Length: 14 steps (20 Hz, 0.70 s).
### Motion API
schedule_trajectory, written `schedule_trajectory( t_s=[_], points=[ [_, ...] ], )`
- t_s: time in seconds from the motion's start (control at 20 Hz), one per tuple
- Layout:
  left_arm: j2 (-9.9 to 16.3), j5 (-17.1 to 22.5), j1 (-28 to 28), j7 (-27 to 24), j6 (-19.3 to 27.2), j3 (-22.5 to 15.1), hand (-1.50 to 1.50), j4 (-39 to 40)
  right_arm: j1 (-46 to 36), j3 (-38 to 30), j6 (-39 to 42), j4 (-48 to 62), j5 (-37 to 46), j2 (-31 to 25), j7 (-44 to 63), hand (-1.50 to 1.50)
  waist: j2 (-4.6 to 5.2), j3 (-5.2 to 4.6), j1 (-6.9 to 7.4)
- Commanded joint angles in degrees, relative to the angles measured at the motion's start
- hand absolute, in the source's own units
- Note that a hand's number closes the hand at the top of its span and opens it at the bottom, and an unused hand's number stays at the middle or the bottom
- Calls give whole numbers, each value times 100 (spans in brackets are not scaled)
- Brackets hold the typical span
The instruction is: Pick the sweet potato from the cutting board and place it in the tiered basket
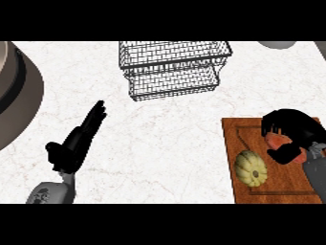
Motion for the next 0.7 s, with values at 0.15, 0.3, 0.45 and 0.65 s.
schedule_trajectory(
  t_s=[0.15, 0.3, 0.45, 0.65],
  points=[
    [128, 60, -283, 6, -264, 358, 0, 331, -65, -216, -351, 420, 419, 208, -602, 150, 6, 4, 0],
    [53, 62, -99, 303, -194, 131, 0, -263, -994, -791, -624, 1662, 381, -587, -1299, 150, 36, 12, 122],
    [46, 131, -339, 307, -277, 182, 0, -47, -1518, -1056, -1016, 2717, 504, -1075, -1945, 150, 87, 17, 189],
    [-20, 15, -386, 257, -248, 101, 0, 46, -2208, -1266, -1757, 3521, 576, -874, -2242, 150, 65, 13, 163]
  ],
)
